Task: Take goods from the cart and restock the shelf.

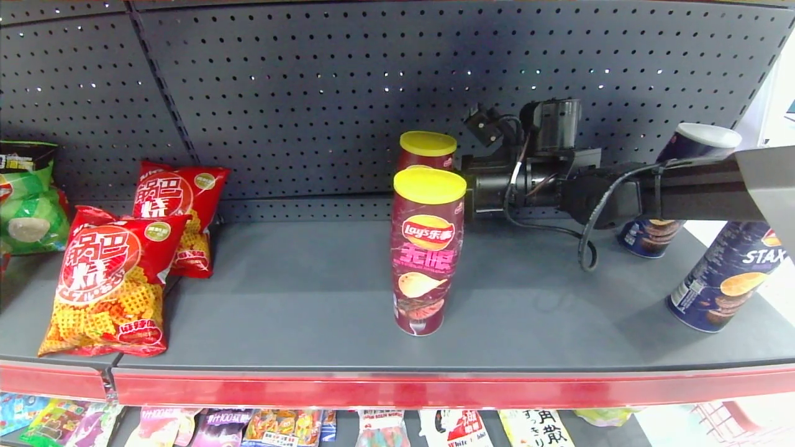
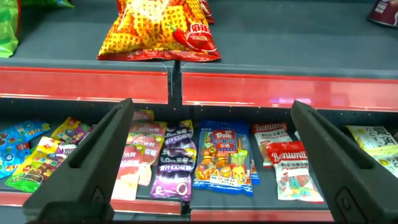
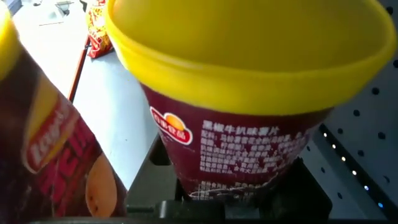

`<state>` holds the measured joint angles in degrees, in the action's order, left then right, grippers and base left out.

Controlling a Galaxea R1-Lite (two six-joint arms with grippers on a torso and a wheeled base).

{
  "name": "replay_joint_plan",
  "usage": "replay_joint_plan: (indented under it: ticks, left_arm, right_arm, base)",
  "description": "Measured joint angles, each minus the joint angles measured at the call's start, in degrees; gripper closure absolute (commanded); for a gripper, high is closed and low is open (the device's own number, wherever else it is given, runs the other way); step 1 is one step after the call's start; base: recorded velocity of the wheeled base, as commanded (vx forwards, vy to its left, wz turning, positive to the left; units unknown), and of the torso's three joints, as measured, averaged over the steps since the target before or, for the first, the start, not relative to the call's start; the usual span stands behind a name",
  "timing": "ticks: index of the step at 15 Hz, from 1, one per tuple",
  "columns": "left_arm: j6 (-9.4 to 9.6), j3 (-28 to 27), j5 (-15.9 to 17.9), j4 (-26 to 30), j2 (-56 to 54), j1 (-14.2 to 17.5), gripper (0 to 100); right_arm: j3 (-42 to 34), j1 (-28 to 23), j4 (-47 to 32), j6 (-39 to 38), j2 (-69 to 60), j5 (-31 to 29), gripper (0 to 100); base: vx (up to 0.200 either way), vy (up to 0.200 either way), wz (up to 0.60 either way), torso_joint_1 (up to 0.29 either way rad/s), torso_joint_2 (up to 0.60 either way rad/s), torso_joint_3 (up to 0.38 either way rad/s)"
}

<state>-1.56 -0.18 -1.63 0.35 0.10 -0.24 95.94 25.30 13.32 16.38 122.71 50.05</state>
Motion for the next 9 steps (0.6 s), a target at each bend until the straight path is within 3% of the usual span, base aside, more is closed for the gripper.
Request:
replay_joint_plan:
  ticks: [4, 5, 9]
  left_arm:
    - [0.00, 0.00, 0.00, 0.00, -0.02, 0.00, 0]
    - [0.00, 0.00, 0.00, -0.02, -0.02, -0.02, 0]
    - [0.00, 0.00, -0.02, 0.00, -0.02, -0.02, 0]
  right_arm:
    - [-0.85, 0.20, 0.02, 0.26, -0.22, -0.05, 100]
    - [-1.04, 0.39, -0.05, 0.45, -0.27, -0.09, 0]
    - [-1.60, 1.05, -0.27, 0.96, -0.39, -0.29, 0]
  base:
    - [0.000, 0.000, 0.00, 0.000, 0.00, 0.000]
    - [0.000, 0.000, 0.00, 0.000, 0.00, 0.000]
    - [0.000, 0.000, 0.00, 0.000, 0.00, 0.000]
